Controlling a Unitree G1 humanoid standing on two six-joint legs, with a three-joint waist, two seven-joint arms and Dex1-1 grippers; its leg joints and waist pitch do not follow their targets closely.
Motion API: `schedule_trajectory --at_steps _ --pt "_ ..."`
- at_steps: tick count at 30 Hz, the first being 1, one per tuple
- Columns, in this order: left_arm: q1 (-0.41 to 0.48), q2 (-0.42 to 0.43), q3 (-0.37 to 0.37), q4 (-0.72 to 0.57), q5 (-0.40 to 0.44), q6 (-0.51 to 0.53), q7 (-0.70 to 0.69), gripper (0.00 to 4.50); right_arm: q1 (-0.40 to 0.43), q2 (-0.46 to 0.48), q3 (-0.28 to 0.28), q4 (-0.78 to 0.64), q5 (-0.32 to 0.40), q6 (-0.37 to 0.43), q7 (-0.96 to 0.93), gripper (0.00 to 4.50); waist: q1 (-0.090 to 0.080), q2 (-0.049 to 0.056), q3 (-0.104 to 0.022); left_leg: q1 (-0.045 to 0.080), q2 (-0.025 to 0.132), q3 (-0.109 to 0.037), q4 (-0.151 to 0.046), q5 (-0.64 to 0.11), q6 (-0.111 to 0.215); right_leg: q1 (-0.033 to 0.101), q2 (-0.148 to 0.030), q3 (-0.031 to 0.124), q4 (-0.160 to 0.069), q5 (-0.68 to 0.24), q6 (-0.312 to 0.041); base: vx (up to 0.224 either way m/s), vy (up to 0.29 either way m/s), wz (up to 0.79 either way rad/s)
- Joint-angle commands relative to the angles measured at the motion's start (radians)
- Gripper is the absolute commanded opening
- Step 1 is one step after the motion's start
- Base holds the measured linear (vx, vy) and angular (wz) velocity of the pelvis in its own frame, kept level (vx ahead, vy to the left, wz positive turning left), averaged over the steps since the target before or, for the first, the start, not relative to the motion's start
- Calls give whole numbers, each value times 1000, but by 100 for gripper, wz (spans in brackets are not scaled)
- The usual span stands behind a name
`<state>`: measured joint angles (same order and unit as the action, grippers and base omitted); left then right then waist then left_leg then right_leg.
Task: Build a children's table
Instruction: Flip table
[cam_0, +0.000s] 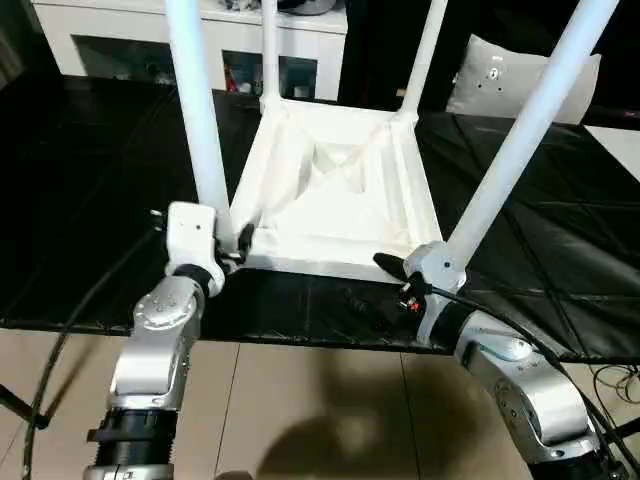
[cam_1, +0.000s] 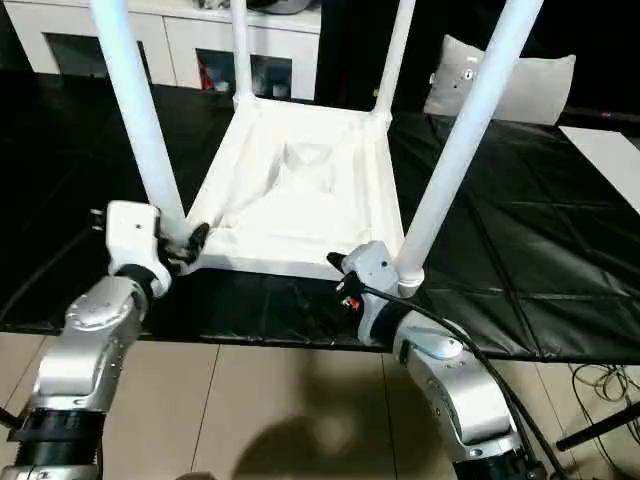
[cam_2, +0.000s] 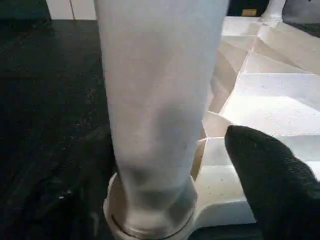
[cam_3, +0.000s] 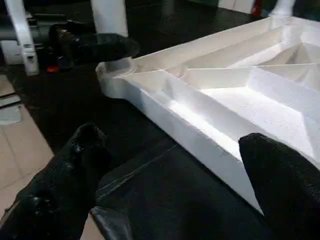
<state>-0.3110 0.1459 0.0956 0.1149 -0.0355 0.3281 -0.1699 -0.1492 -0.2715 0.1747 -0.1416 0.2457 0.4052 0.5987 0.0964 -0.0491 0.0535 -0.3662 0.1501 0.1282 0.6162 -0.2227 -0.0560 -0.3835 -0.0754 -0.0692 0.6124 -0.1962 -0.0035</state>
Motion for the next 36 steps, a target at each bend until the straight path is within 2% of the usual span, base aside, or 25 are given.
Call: schedule_trajectory --at_steps 1,7,8,13,14,15,16,17,18,20,21,22,25,27,28,31,36 --pt "-10 3 -13 12 -5 -12 -16 346 -10 -9 8 13 22 16 21 450 5 12 -53 3 78 -21 -96 -138 23 47 -87 56 -63 -93 -199 0 0 0" --pt "-16 4 -16 44 -10 -45 -31 299 9 -4 32 47 10 -32 55 450 10 12 -52 5 79 -19 -98 -158 15 43 -88 57 -67 -129 -193 0 0 0" --pt "-19 4 -19 50 -11 -49 -34 286 12 -1 37 51 5 -42 56 450 12 8 -52 4 80 -19 -98 -153 15 44 -88 57 -67 -121 -191 0 0 0" --pt "-26 3 -26 72 -13 -60 -38 247 33 41 97 12 -32 -43 11 450 18 13 -52 6 81 -19 -99 -143 11 41 -88 58 -65 -108 -191 0 0 0" --pt "-28 2 -26 77 -13 -62 -39 229 40 51 112 3 -38 -42 -2 450 17 10 -51 6 81 -18 -100 -145 10 41 -87 57 -66 -110 -189 0 0 0" --pt "-28 2 -26 77 -13 -62 -39 229 40 51 112 3 -38 -42 -2 450 17 11 -52 6 79 -19 -101 -151 7 42 -87 57 -65 -113 -186 0 0 0" --pt "-30 2 -26 82 -16 -60 -43 222 67 92 171 -22 -71 -43 -50 450 17 12 -51 6 80 -19 -103 -163 3 41 -87 57 -67 -127 -181 0 0 0" --pt "-31 1 -25 83 -18 -58 -44 215 75 105 187 -26 -81 -44 -64 450 17 13 -50 6 80 -18 -103 -164 -2 38 -87 58 -69 -133 -178 0 0 0" --pt "-32 -1 -23 86 -23 -56 -47 211 95 141 231 -38 -112 -49 -101 450 18 15 -48 7 80 -18 -106 -183 -12 36 -87 59 -71 -153 -172 0 0 0" --pt "-34 -9 -14 83 -40 -48 -47 207 113 172 257 -51 -138 -57 -139 450 15 14 -47 5 79 -21 -111 -218 -26 37 -88 58 -74 -194 -159 0 0 0" --pt "-35 -12 -10 80 -47 -43 -48 205 118 179 260 -55 -144 -60 -150 450 18 15 -47 10 80 -20 -110 -234 -35 32 -89 60 -77 -213 -151 0 0 0" --pt "-39 -20 1 74 -63 -28 -45 204 125 193 263 -68 -149 -61 -173 450 16 16 -46 7 80 -22 -114 -245 -42 34 -89 61 -76 -215 -150 0 0 0" --pt "-53 -35 30 61 -103 3 -38 203 135 237 254 -109 -171 -74 -255 450 16 17 -45 12 81 -20 -115 -256 -57 28 -87 63 -75 -199 -138 0 0 0" --pt "-58 -37 40 55 -117 15 -40 203 132 275 231 -131 -191 -79 -323 450 15 13 -45 6 76 -20 -116 -250 -54 32 -87 64 -75 -198 -132 0 0 0" --pt "-59 -35 43 53 -120 17 -42 203 127 292 220 -143 -208 -73 -358 450 17 15 -44 7 75 -19 -118 -244 -55 29 -86 64 -78 -216 -123 0 0 0" --pt "-57 -19 41 58 -112 14 -52 203 100 308 205 -186 -282 -18 -432 450 16 16 -45 6 74 -19 -120 -238 -58 31 -83 64 -80 -236 -101 0 0 0" --pt "-59 -3 41 67 -107 23 -62 203 82 287 256 -239 -341 52 -439 450 14 19 -46 7 72 -19 -119 -213 -66 35 -78 63 -72 -168 -93 0 0 0"
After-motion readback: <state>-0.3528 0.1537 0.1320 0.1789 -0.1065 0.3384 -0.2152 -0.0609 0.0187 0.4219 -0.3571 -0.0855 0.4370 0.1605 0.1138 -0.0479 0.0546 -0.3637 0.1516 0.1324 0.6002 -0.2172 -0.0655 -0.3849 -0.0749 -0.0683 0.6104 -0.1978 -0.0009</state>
